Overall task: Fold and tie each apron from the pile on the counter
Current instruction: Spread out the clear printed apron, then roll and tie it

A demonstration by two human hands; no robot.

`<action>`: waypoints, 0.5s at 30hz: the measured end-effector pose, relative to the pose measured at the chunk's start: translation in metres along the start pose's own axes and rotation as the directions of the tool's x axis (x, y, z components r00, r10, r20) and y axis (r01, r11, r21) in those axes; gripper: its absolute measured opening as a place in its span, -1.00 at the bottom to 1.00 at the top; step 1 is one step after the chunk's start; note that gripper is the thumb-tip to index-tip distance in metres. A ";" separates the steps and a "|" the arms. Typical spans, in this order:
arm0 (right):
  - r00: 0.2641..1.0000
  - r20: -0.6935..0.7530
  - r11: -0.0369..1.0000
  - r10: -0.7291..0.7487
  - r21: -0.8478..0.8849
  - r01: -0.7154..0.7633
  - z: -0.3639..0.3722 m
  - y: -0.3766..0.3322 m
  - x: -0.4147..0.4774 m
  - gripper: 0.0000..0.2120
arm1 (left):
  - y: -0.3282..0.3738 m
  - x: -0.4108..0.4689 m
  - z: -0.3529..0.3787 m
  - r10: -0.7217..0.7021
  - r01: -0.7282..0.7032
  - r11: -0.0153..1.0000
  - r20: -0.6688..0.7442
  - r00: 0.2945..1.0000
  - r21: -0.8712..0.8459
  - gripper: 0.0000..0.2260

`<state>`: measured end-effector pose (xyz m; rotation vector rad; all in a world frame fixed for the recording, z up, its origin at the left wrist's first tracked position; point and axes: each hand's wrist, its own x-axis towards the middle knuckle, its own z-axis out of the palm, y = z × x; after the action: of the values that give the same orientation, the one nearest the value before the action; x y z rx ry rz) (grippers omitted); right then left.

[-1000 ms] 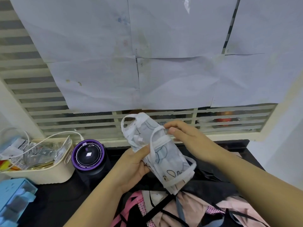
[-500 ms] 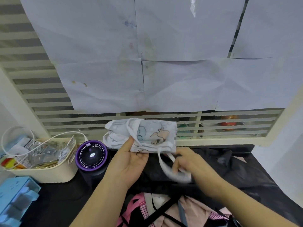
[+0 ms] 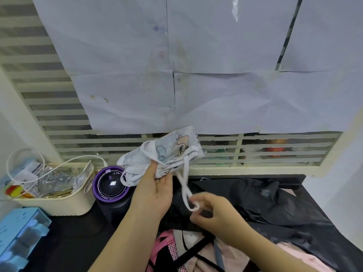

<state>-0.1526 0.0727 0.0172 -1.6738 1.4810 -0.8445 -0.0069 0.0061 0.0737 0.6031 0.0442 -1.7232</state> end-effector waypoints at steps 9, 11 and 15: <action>0.906 0.049 0.887 -0.421 -0.189 0.422 0.027 -0.001 -0.022 -0.79 | 0.006 0.011 0.003 0.141 -0.140 0.989 -0.030 0.990 0.045 -0.81; 0.893 -0.073 0.893 -0.445 -0.109 0.436 0.027 -0.011 -0.027 -0.85 | 0.009 0.018 -0.003 0.199 -0.192 0.975 -0.062 0.978 0.108 -0.83; 0.969 -0.095 0.891 -0.229 0.379 0.248 0.020 -0.043 -0.037 -0.81 | 0.005 0.021 -0.016 0.378 -0.349 0.902 -0.071 0.923 0.255 -0.73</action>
<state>-0.1182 0.1146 0.0442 -1.5541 1.0576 -1.2323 0.0015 -0.0081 0.0525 0.8360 -0.1850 -1.3339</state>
